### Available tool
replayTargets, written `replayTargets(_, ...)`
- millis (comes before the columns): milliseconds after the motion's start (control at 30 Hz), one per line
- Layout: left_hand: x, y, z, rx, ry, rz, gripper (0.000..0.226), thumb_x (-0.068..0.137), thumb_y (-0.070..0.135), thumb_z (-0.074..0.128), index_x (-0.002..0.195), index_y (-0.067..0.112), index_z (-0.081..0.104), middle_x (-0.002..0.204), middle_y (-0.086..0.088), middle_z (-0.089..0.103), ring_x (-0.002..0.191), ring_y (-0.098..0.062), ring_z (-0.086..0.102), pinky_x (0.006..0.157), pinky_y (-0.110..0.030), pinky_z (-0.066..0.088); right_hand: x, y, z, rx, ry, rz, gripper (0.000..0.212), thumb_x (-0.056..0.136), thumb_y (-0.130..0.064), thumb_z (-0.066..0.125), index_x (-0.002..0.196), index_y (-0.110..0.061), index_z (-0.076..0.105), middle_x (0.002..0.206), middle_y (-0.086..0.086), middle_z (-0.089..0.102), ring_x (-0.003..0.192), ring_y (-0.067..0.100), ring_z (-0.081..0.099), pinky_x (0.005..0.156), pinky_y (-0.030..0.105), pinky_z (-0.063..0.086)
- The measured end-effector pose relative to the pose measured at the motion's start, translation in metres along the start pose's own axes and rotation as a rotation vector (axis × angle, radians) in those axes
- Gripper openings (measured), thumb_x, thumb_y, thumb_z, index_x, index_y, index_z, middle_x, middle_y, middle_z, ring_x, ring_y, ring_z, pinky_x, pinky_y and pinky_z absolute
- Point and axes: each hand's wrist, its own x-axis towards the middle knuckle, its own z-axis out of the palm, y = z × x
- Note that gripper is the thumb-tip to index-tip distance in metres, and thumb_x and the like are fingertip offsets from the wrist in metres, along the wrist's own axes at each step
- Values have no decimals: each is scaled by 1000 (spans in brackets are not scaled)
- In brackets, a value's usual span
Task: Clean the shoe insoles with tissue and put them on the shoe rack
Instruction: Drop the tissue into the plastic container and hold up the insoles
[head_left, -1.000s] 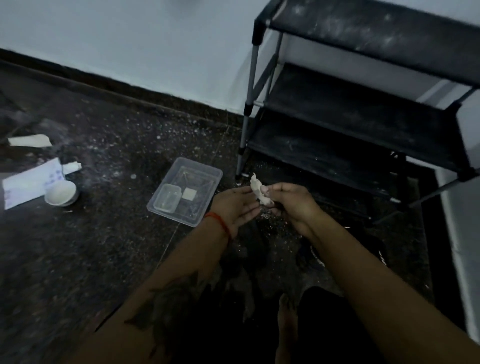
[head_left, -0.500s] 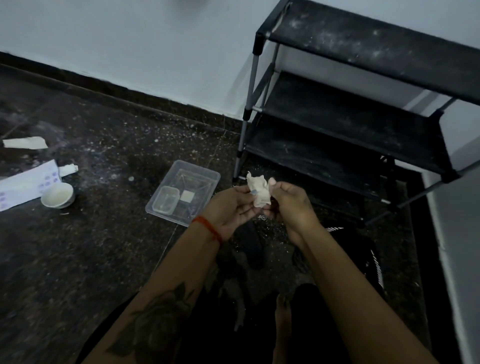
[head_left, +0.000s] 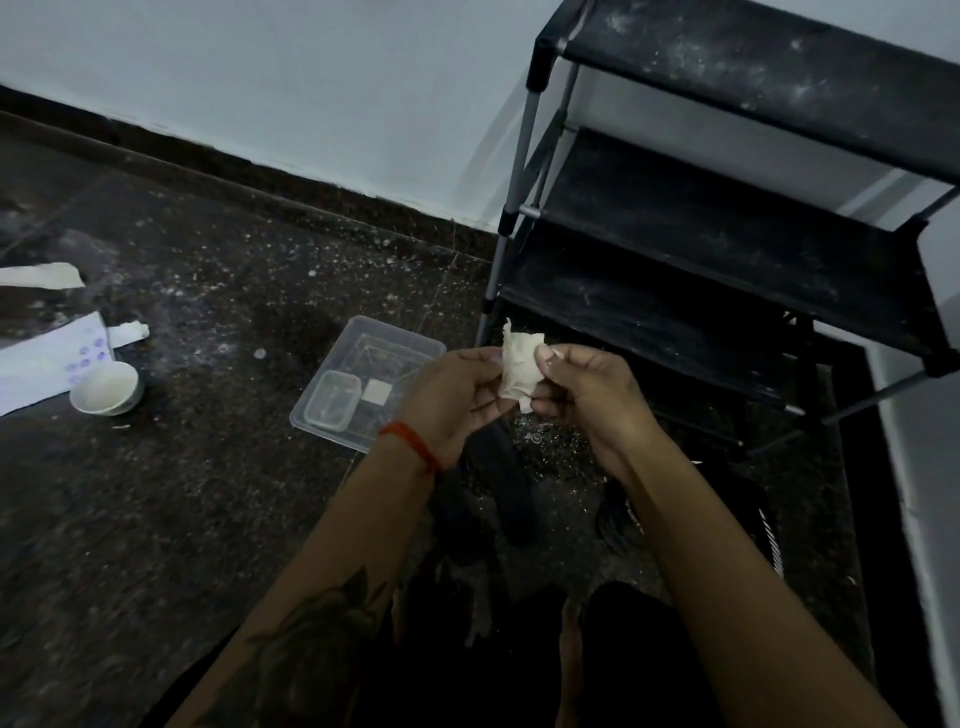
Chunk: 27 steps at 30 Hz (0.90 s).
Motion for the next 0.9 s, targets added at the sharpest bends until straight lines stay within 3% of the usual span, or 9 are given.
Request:
replayTargets(100,2,-5,-2,119,113,98,25,94,32,53,102,9,62,80,1,65,74,-11,64,69,-26,57,2,5,1,-249,36,-132,17,90,-17,56,81,-19,70,64,2,65,61,13,59,64,33,52)
replayTargets(167,2,-8,-3,160,120,122,31,91,38,57,99,9,64,83,-1,67,76,-11,65,70,-26,58,2,6,3,-367,0,-186,17,90,-17,56,84,-21,71,71,2,67,66,12,61,65,31,52)
replayTargets(233,2,-9,-5,164,120,114,26,86,33,65,93,8,62,84,-3,67,73,-9,64,66,-23,58,1,6,5,-327,-67,-180,17,91,-14,54,89,-14,71,75,4,68,66,8,60,60,22,50)
replayTargets(300,3,-8,-7,142,113,83,19,84,27,68,87,10,59,67,3,66,59,-4,62,61,-21,58,-1,3,5,-245,-109,-148,18,92,-13,52,89,-14,70,75,2,68,65,4,61,59,18,51)
replayTargets(367,3,-5,-8,119,93,58,15,85,21,68,84,12,56,46,11,60,44,2,58,56,-18,57,-1,2,3,-150,-95,-93,19,93,-13,50,86,-14,68,74,1,67,64,6,61,59,18,53)
replayTargets(433,4,-3,-11,96,93,51,14,85,15,67,79,13,55,43,10,59,41,3,58,53,-17,56,2,2,1,-41,-34,-15,21,94,-14,47,84,-12,65,77,5,65,68,12,61,57,19,54)
replayTargets(600,7,-1,-14,66,45,72,4,87,7,62,88,9,59,77,-4,63,67,-10,61,53,-19,56,10,2,-5,172,43,140,20,93,-23,50,83,-11,61,79,5,63,71,16,63,56,24,56)
replayTargets(733,7,-2,-12,44,58,99,15,87,-6,57,89,9,55,74,-5,55,48,-3,55,52,-19,56,9,2,-5,191,-97,189,22,83,-15,65,104,-9,62,86,3,70,67,9,66,59,20,53)
replayTargets(900,2,2,-13,127,16,72,38,83,-10,59,113,13,52,104,-4,55,80,-15,57,51,-24,54,11,3,-2,195,9,204,38,79,-10,68,116,-11,57,92,1,68,74,8,62,54,16,49)
